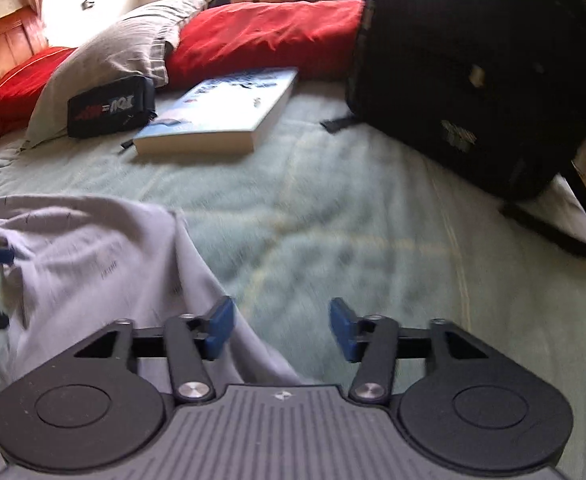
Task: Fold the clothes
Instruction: 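Grasp the pant leg edge with the right gripper and lift it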
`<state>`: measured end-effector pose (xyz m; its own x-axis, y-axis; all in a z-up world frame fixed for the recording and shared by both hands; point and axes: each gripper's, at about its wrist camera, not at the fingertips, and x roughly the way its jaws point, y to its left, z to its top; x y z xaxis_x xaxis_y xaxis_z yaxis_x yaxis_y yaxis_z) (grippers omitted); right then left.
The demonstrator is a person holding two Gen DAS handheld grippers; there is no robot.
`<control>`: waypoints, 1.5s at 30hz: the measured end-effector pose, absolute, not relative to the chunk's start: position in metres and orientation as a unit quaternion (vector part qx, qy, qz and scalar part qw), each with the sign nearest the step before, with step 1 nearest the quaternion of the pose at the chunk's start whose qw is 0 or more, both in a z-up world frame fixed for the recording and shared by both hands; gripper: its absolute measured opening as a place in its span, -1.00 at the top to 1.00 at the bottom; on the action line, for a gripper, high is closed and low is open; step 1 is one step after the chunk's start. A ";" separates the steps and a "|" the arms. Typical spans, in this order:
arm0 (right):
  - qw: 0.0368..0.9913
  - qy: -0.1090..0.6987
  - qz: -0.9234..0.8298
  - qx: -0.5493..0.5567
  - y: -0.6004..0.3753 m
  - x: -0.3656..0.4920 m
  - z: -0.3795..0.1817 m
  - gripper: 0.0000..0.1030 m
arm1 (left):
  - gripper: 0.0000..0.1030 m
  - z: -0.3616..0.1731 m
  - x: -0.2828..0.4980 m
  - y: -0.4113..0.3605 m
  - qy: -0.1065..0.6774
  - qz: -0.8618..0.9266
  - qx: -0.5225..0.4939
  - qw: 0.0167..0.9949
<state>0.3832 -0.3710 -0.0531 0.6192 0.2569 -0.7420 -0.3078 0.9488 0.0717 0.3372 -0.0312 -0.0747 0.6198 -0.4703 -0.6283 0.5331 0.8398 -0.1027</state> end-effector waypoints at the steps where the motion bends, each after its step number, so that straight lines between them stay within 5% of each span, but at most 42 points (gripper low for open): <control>1: 0.898 0.411 0.155 -0.032 -0.372 0.379 -0.058 -0.25 | -0.88 -0.075 0.337 -0.032 0.335 -0.279 0.048 0.899; 6: 0.905 0.393 0.144 -0.073 -0.362 0.355 -0.073 -0.11 | -0.88 -0.077 0.338 -0.032 0.338 -0.278 0.050 0.898; 9: 0.906 0.388 0.144 -0.090 -0.354 0.354 -0.067 0.82 | -0.88 -0.078 0.338 -0.032 0.339 -0.276 0.051 0.898; 23: 0.911 0.402 0.074 -0.047 -0.382 0.406 -0.068 0.83 | -0.88 -0.076 0.337 -0.031 0.337 -0.280 0.051 0.898; 36: 0.924 0.374 0.073 0.028 -0.397 0.382 -0.037 0.32 | -0.88 -0.076 0.335 -0.034 0.335 -0.283 0.055 0.897; 41: 0.917 0.398 0.040 0.000 -0.384 0.410 -0.055 0.32 | -0.88 -0.077 0.336 -0.032 0.337 -0.279 0.054 0.898; 45: 0.906 0.414 0.089 0.025 -0.382 0.395 -0.059 0.56 | -0.88 -0.076 0.336 -0.031 0.337 -0.280 0.051 0.898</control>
